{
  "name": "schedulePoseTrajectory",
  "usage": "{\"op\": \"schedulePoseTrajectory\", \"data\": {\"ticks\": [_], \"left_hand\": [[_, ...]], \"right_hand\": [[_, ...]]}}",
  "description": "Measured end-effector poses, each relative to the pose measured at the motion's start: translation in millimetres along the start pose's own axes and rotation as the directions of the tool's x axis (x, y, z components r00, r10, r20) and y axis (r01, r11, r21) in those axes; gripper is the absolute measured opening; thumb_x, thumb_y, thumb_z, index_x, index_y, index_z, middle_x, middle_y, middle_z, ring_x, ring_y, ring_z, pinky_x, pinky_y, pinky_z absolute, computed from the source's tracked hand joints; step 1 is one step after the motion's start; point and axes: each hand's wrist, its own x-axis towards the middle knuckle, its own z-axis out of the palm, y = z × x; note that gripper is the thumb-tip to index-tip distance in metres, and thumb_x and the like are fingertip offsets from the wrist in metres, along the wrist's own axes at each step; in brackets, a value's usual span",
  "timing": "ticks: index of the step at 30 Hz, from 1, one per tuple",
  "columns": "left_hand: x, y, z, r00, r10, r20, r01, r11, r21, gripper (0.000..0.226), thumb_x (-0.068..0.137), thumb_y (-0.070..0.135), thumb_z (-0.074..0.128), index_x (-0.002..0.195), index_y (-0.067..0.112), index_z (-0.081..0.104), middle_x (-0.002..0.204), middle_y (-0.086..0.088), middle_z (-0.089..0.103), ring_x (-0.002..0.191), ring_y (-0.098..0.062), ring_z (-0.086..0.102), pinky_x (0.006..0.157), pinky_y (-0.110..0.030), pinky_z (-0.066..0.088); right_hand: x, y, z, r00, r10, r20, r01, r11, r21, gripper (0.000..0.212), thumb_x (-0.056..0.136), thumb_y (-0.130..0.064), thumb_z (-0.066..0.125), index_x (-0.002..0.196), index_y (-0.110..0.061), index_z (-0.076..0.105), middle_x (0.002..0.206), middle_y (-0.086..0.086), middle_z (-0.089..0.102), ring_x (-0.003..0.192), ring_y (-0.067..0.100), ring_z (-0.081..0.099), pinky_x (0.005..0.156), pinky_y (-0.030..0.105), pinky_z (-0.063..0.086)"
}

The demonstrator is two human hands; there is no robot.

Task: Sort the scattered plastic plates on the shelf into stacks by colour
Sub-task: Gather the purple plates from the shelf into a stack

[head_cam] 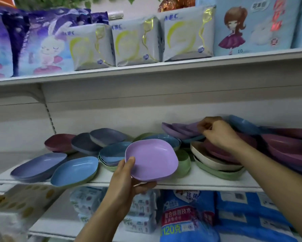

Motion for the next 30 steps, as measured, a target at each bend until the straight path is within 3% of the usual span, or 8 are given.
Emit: {"op": "schedulePoseTrajectory", "data": {"ticks": [3, 5, 11, 16, 19, 22, 27, 30], "left_hand": [[13.0, 2.9, 1.9, 1.000, -0.025, 0.017, 0.025, 0.999, -0.022, 0.029, 0.100, 0.029, 0.047, 0.124, 0.015, 0.053, 0.120, -0.011, 0.058, 0.086, -0.032, 0.072, 0.062, -0.041, 0.059], [20.2, 3.8, 8.3, 0.999, -0.033, 0.028, 0.034, 0.999, -0.040, 0.026, 0.100, 0.028, 0.047, 0.121, 0.015, 0.054, 0.119, -0.011, 0.059, 0.086, -0.031, 0.071, 0.061, -0.041, 0.059], [35.6, 3.2, 32.3, 0.995, -0.075, 0.069, 0.080, 0.995, -0.066, 0.026, 0.101, 0.029, 0.046, 0.124, 0.018, 0.049, 0.117, -0.009, 0.058, 0.097, -0.035, 0.067, 0.064, -0.044, 0.061], [44.1, -1.5, 44.6, 0.995, -0.086, 0.058, 0.091, 0.991, -0.102, 0.032, 0.100, 0.029, 0.047, 0.129, 0.016, 0.049, 0.124, -0.010, 0.055, 0.100, -0.035, 0.065, 0.063, -0.045, 0.061], [46.0, -4.3, 49.2, 0.995, -0.076, 0.070, 0.083, 0.990, -0.113, 0.031, 0.100, 0.029, 0.047, 0.128, 0.016, 0.050, 0.124, -0.008, 0.055, 0.098, -0.033, 0.067, 0.064, -0.044, 0.061], [48.0, -7.2, 52.3, 0.996, -0.054, 0.065, 0.061, 0.991, -0.116, 0.030, 0.100, 0.028, 0.047, 0.127, 0.016, 0.051, 0.122, -0.008, 0.057, 0.097, -0.031, 0.066, 0.064, -0.044, 0.061], [50.0, -13.5, 56.0, 0.999, -0.005, 0.047, 0.009, 0.996, -0.088, 0.031, 0.101, 0.029, 0.045, 0.130, 0.018, 0.050, 0.123, -0.008, 0.056, 0.103, -0.032, 0.064, 0.065, -0.045, 0.060], [48.6, -17.4, 57.3, 0.997, 0.052, 0.062, -0.049, 0.998, -0.046, 0.037, 0.100, 0.034, 0.046, 0.134, 0.020, 0.047, 0.129, -0.006, 0.052, 0.106, -0.032, 0.063, 0.070, -0.046, 0.060]], "right_hand": [[14.0, 11.7, -16.0, 0.991, 0.124, -0.059, -0.133, 0.973, -0.189, 0.015, 0.086, -0.018, 0.053, 0.082, -0.025, 0.065, 0.099, 0.008, 0.069, 0.085, 0.027, 0.061, 0.076, 0.035, 0.051], [25.3, 18.5, -26.9, 0.954, 0.285, -0.097, -0.300, 0.921, -0.247, 0.021, 0.090, -0.020, 0.051, 0.095, -0.009, 0.069, 0.105, 0.018, 0.067, 0.093, 0.034, 0.062, 0.076, 0.033, 0.046], [47.9, 47.5, -33.0, 0.864, 0.502, -0.043, -0.503, 0.864, -0.021, 0.043, 0.093, -0.033, 0.052, 0.114, 0.004, 0.058, 0.108, 0.024, 0.063, 0.094, 0.036, 0.062, 0.071, 0.030, 0.043], [58.7, 52.9, -28.0, 0.844, 0.530, 0.078, -0.534, 0.820, 0.204, 0.022, 0.094, -0.016, 0.053, 0.092, 0.006, 0.054, 0.060, 0.015, 0.053, 0.049, 0.024, 0.048, 0.046, 0.026, 0.035], [64.9, 57.6, -21.4, 0.817, 0.568, 0.102, -0.572, 0.773, 0.276, 0.016, 0.088, -0.003, 0.052, 0.077, 0.006, 0.058, 0.058, 0.015, 0.053, 0.048, 0.022, 0.045, 0.046, 0.026, 0.036], [59.8, 55.9, -21.0, 0.828, 0.552, 0.092, -0.549, 0.767, 0.334, 0.023, 0.087, -0.002, 0.049, 0.066, 0.003, 0.057, 0.055, 0.015, 0.054, 0.043, 0.021, 0.043, 0.033, 0.016, 0.032], [43.6, 39.6, -24.7, 0.872, 0.490, -0.010, -0.412, 0.743, 0.527, 0.023, 0.089, 0.003, 0.046, 0.069, -0.002, 0.057, 0.056, 0.013, 0.056, 0.043, 0.019, 0.040, 0.035, 0.018, 0.029], [26.1, 20.5, -25.7, 0.888, 0.460, -0.032, -0.377, 0.765, 0.523, 0.025, 0.089, 0.002, 0.047, 0.067, -0.007, 0.055, 0.050, 0.009, 0.052, 0.042, 0.018, 0.037, 0.038, 0.019, 0.029]]}}
